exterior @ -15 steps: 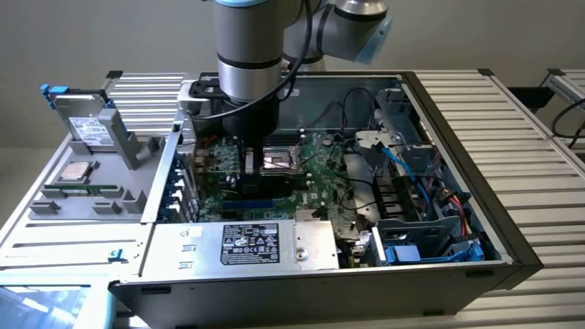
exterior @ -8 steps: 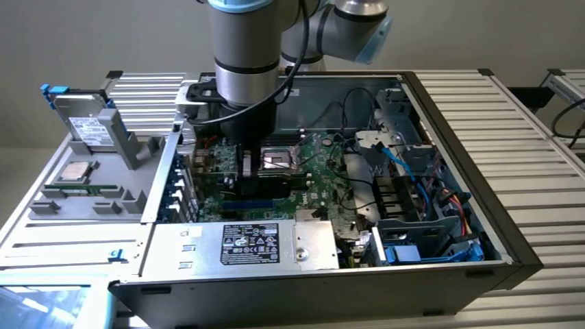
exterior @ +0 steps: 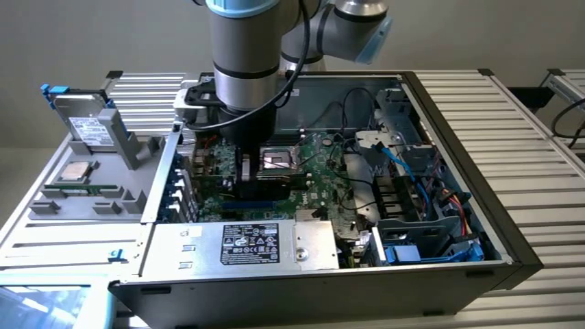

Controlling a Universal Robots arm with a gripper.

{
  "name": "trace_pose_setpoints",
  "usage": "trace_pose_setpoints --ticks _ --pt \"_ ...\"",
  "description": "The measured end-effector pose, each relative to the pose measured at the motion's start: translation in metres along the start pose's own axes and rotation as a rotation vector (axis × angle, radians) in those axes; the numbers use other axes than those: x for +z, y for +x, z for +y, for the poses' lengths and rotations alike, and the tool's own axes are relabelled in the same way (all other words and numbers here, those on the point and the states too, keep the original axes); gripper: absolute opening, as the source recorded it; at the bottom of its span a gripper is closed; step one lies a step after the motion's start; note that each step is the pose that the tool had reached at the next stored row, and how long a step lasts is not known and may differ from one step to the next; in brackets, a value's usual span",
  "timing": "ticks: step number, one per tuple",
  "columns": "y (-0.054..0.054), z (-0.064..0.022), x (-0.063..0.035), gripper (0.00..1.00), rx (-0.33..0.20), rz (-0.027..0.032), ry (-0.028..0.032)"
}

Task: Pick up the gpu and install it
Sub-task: 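Insert the gpu into the slot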

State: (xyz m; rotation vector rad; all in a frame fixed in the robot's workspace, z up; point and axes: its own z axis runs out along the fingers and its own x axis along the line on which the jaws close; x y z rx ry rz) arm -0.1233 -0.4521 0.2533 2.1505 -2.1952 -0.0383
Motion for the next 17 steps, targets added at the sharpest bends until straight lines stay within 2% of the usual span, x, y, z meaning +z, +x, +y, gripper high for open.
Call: trace_pose_setpoints --ticks 4,17 --pt "0.0001 0.0000 0.0003 0.28 0.000 0.0001 -0.0052" --pt "0.0000 0.0000 0.0026 0.28 0.001 0.0001 -0.0053"
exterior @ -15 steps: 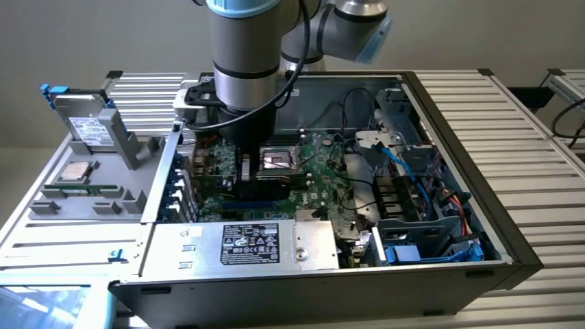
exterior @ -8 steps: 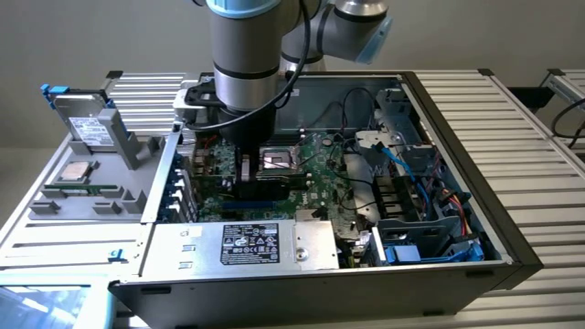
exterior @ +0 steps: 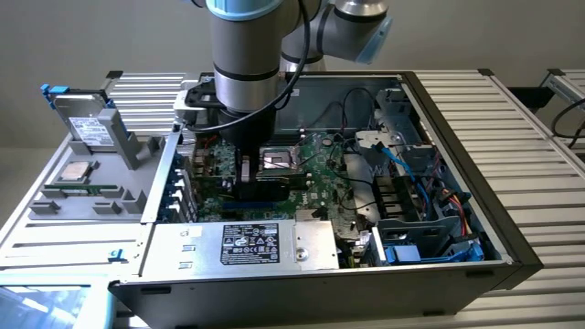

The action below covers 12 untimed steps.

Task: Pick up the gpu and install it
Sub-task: 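Insert the gpu into the slot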

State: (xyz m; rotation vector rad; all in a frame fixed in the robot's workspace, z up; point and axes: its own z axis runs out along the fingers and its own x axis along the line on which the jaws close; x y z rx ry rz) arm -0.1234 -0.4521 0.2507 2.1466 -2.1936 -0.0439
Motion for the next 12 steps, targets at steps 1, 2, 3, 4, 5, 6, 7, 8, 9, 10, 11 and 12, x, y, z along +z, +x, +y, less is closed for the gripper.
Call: trace_pose_setpoints --ticks 1,2,3,4,5,6,7,8,9,10,11,12 --pt "0.0001 0.0000 0.0001 0.28 0.000 -0.0001 0.0000" --pt "0.0006 0.0000 0.0002 0.28 0.000 -0.0003 0.0000" --pt "0.0008 0.0000 0.0003 0.28 0.000 -0.0004 0.0000" --pt "0.0007 0.0000 0.0003 0.28 0.000 -0.0004 0.0000" --pt "0.0008 0.0000 0.0003 0.28 0.000 -0.0004 0.0000" --pt "0.0008 0.0000 0.0002 0.28 0.000 -0.0003 -0.0001" --pt "0.0008 0.0000 0.0002 0.28 0.000 -0.0002 -0.0001" --pt "0.0008 0.0000 0.0003 0.28 0.000 -0.0001 -0.0002" --pt "0.0009 0.0000 0.0004 0.28 0.000 -0.0001 -0.0002" --pt "0.0009 0.0000 0.0006 0.28 0.000 -0.0001 -0.0002" --pt "0.0009 -0.0001 0.0011 0.28 0.000 -0.0004 0.0000" --pt "0.0009 -0.0001 0.0015 0.28 0.000 -0.0004 0.0000"
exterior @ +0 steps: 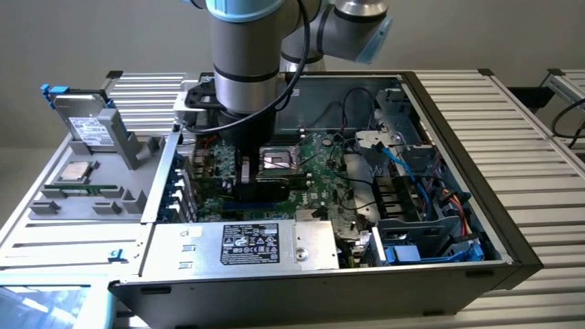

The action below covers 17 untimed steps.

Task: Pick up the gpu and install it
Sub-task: 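Insert the gpu into the slot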

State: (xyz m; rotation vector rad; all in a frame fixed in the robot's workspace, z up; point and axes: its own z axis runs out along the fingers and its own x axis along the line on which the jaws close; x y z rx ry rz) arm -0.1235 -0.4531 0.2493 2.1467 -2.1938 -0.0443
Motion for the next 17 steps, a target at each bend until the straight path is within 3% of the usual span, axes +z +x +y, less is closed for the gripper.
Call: trace_pose_setpoints --ticks 17 --pt "-0.0008 0.0000 0.0016 0.28 0.000 0.0006 -0.0001"
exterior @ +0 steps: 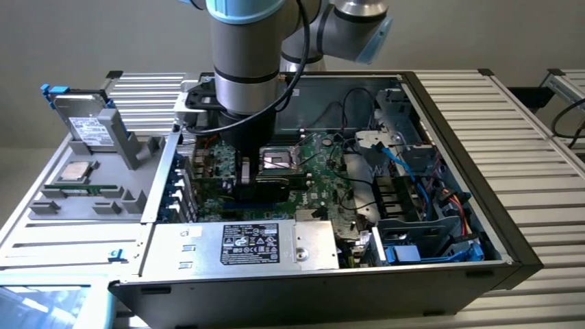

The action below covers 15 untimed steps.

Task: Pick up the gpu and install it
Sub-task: 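Insert the gpu into the slot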

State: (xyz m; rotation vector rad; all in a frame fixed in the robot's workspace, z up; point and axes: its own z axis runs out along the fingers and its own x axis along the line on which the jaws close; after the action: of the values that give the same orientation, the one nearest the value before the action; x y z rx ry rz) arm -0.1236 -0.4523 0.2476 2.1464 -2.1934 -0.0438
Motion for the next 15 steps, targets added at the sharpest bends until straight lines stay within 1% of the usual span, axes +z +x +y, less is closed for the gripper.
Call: trace_pose_setpoints --ticks 11,15 --pt "-0.0001 0.0011 0.0014 0.28 0.000 -0.0004 0.0003" --pt "0.0000 0.0018 0.0014 0.28 0.000 0.0000 -0.0006"
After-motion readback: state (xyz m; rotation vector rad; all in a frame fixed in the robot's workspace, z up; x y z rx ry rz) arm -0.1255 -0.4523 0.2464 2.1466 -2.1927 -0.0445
